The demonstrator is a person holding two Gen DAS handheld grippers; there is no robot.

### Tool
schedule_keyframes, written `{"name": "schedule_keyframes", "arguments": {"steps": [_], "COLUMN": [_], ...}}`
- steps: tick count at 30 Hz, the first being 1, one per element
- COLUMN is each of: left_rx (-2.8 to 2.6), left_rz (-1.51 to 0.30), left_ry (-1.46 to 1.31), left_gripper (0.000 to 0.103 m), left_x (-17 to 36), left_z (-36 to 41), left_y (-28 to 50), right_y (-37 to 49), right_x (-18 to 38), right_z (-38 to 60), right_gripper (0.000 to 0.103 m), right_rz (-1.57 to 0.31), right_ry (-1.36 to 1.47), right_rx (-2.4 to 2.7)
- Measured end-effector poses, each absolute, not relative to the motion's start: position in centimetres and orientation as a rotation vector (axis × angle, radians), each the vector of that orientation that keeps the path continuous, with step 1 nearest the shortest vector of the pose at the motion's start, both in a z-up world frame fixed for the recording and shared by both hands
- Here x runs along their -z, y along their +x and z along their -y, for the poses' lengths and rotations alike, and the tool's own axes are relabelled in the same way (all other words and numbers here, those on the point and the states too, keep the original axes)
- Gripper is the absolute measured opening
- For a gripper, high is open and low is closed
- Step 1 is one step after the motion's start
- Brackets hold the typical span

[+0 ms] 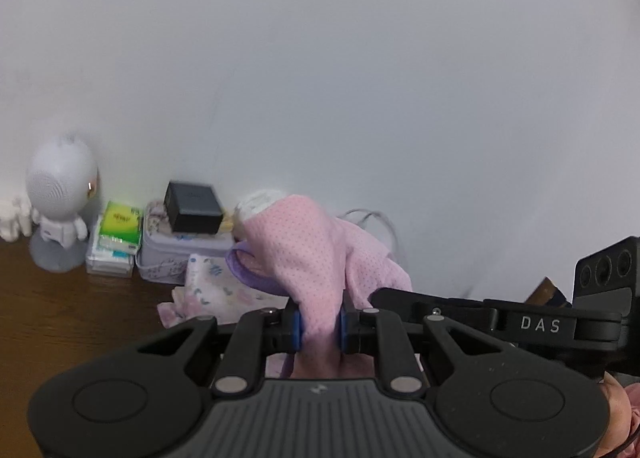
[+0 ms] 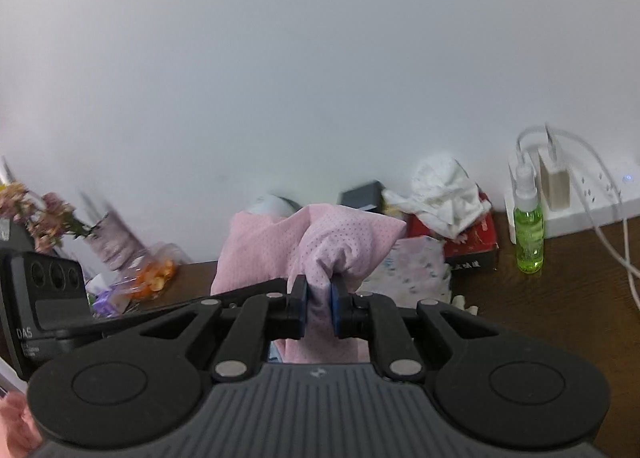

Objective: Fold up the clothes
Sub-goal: 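Carry the pink bundle with both grippers toward the stack of folded clothes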

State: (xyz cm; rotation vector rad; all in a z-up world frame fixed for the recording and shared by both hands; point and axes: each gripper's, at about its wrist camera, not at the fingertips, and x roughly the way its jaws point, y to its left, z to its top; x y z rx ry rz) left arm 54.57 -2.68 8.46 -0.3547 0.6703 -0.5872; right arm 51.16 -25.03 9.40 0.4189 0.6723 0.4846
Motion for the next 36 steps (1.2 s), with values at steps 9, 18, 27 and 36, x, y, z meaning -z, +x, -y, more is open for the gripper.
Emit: {"name": "schedule_keyframes", "arguments": {"steps": [9,18,27,36], "left_rx": [0.618,0.539,0.451,0.383], "left_rz": [-0.708,-0.649,-0.468,-0.549], "left_ry": [-0.426,-0.418,-0.134,-0.068], "left_gripper": [0.016,0.081,0.017,0.016], "left_x": [-3.0,-3.7,-7.6,-3.0], "left_z": [1.9,0.3,3.9,5.2], "left_y": [59.2,58.4,55.0,55.4], "right_y": [55.5,54.9,51.9,52.6], "right_x": [-3.2,-2.7,-5.3,-1.1], "right_z": [26.2,27.0,21.4,18.5], "right_gripper": [0.011,0.041,0.018,0.013], "right_rz": [-0.719,-0.666,-0.397,-0.471], "right_ry": [0.487,0.509,0.155,0.073], "right_rx": [-0.451,-0.416,-0.302,-0.259]}}
